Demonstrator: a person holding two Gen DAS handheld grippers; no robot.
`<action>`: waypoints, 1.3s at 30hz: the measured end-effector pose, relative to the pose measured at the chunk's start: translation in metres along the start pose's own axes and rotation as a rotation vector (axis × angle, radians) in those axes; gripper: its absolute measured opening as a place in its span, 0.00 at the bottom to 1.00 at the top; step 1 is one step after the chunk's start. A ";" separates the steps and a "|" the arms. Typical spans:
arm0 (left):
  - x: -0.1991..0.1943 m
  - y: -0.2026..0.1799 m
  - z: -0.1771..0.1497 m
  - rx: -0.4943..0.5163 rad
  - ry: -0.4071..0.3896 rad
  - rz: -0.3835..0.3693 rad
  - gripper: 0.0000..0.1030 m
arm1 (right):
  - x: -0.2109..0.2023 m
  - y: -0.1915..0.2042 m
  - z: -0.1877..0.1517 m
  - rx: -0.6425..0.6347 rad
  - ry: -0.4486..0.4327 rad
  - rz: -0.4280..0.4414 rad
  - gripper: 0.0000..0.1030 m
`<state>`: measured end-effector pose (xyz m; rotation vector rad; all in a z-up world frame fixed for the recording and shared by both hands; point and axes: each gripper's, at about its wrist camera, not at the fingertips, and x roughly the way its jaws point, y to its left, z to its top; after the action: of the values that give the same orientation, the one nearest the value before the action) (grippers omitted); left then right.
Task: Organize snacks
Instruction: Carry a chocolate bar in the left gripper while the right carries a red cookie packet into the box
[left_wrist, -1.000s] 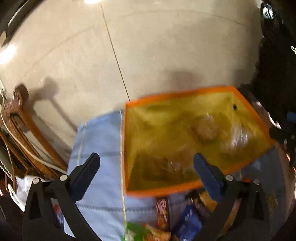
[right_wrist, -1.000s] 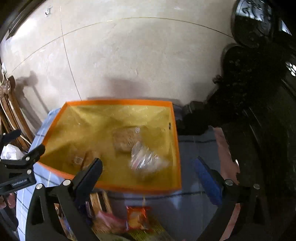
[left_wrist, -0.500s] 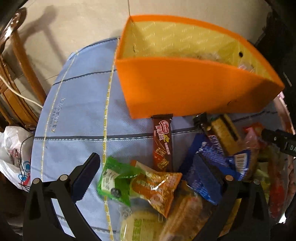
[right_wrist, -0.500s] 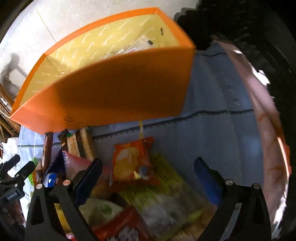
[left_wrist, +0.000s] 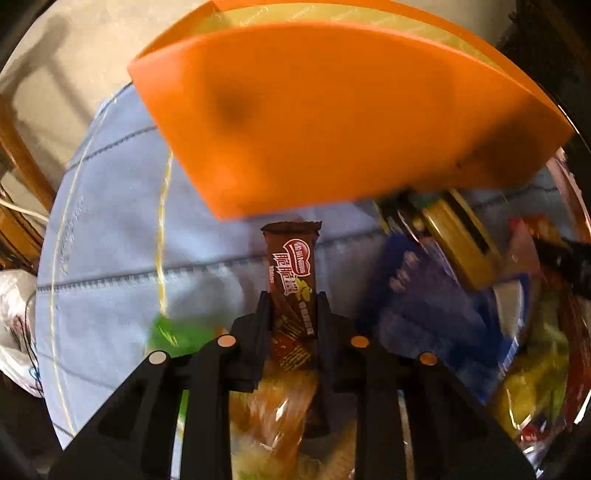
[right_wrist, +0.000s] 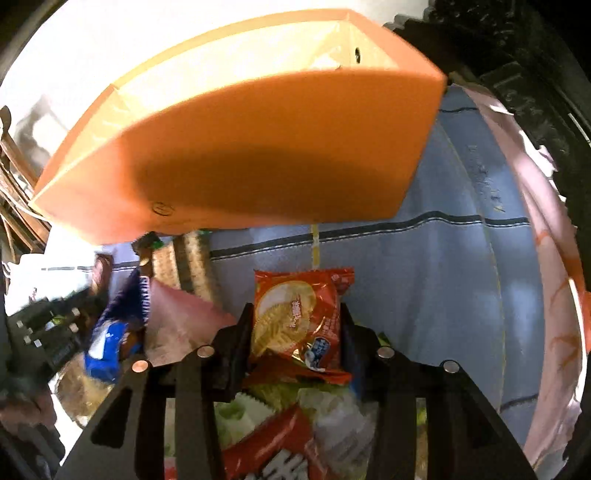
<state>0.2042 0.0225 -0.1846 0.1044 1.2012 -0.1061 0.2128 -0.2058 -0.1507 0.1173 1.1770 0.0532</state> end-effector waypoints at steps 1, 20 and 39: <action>-0.005 0.000 -0.005 -0.015 0.002 -0.008 0.22 | -0.006 0.000 -0.002 0.002 -0.011 0.002 0.42; -0.142 0.005 0.140 -0.058 -0.299 0.036 0.22 | -0.102 0.018 0.114 0.018 -0.306 0.036 0.42; -0.094 0.029 0.062 0.072 -0.236 0.168 0.96 | -0.104 -0.003 0.059 -0.023 -0.202 -0.013 0.97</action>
<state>0.2316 0.0454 -0.0736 0.2489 0.9488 -0.0138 0.2275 -0.2237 -0.0336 0.0919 0.9747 0.0422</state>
